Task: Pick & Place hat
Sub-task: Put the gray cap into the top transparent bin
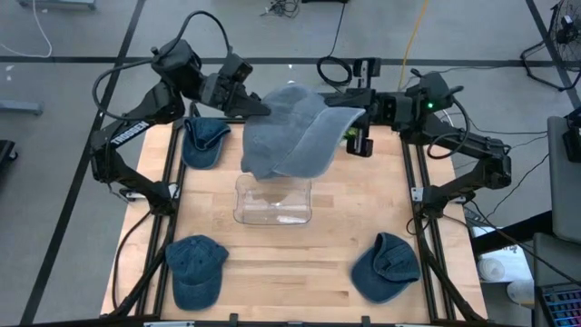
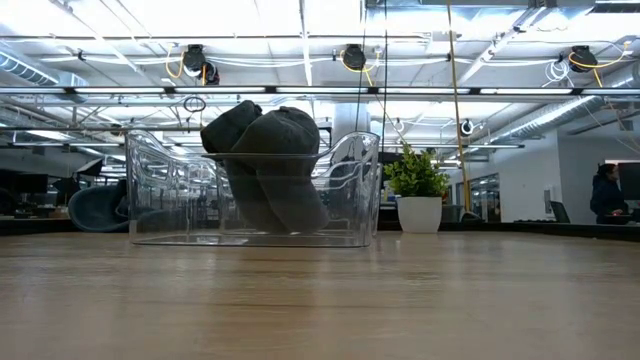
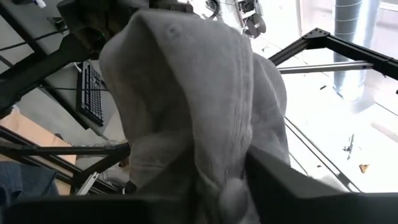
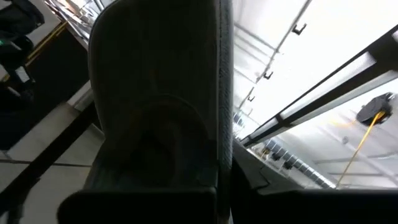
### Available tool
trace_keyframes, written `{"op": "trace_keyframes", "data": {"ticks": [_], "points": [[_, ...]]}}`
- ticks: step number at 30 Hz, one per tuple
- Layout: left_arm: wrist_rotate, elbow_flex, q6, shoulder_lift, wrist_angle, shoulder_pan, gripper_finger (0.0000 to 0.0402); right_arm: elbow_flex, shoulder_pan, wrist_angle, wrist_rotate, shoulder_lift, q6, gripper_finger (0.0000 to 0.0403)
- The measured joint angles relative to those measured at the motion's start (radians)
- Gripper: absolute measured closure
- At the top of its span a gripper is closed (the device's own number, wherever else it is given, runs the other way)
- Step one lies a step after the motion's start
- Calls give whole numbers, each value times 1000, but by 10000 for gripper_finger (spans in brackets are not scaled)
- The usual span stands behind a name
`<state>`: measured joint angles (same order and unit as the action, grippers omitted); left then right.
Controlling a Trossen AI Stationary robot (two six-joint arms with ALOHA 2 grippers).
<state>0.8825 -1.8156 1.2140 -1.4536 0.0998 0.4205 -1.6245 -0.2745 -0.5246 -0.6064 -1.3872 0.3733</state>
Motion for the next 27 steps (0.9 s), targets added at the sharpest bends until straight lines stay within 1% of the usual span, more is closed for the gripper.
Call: {"op": "trace_keyframes", "data": {"ticks": [3, 4, 5, 8, 13, 16, 20, 23, 27], "points": [[6, 0, -7, 0, 0, 8, 365, 0, 0, 20, -1, -1, -39, 403], [9, 0, -14, 0, 0, 11, 382, 0, 0, 36, -1, -1, -52, 403], [15, 0, -20, 0, 0, 15, 386, 0, 0, 55, 0, 0, -63, 403], [33, 0, -32, 0, 0, 27, 382, 0, 0, 137, 2, 0, -105, 402], [63, -3, -69, 17, 0, 52, 390, 0, 1, 245, 6, -1, -215, 389], [84, -3, -68, 27, 3, 71, 390, 0, 1, 261, 7, 2, -247, 386], [102, -3, -75, 33, 2, 97, 391, 0, 1, 264, 55, 17, -310, 381], [113, -2, -64, 47, 3, 135, 391, 0, 3, 304, 55, 40, -357, 368], [120, -2, -64, 66, 1, 190, 391, 1, 28, 445, 58, 79, -392, 337]]}}
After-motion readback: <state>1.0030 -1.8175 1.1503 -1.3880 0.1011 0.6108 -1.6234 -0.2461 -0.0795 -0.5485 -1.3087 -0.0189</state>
